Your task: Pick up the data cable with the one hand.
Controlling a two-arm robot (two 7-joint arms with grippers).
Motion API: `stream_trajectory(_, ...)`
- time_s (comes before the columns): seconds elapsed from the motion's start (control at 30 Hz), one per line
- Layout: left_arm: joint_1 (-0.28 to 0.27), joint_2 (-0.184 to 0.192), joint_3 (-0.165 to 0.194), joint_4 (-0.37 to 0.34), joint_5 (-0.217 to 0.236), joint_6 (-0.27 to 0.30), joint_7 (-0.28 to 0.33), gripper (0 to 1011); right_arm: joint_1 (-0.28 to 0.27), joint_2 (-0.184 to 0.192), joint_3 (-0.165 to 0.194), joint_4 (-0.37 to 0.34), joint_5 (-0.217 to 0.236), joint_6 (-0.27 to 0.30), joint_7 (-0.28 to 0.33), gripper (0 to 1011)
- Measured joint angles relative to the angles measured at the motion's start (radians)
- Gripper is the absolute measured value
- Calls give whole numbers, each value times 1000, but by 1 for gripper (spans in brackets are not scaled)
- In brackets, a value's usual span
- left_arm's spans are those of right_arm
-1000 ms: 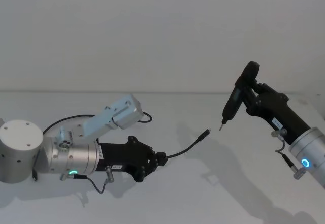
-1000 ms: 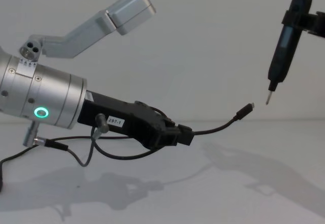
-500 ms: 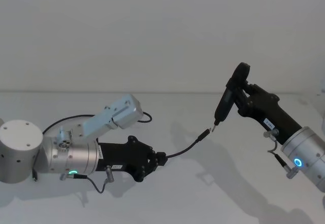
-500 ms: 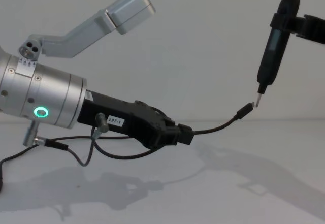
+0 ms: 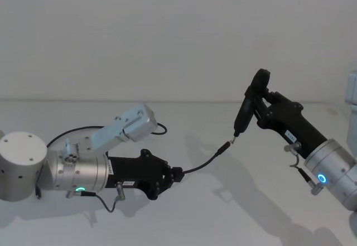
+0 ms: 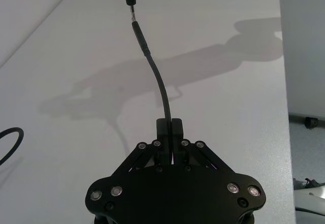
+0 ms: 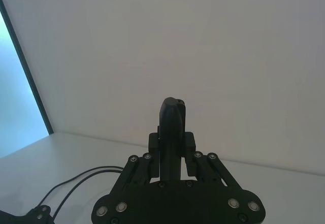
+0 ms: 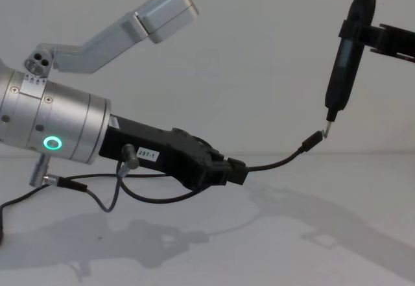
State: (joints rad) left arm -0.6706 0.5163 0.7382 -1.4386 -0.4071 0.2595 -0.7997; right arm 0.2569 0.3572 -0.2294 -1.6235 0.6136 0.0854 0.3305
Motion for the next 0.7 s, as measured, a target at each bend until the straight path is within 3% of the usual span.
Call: stream_trajectory(0.7, 0, 0, 0, 0, 0, 0, 0, 38, 12, 17, -27, 11, 2, -12, -3, 279)
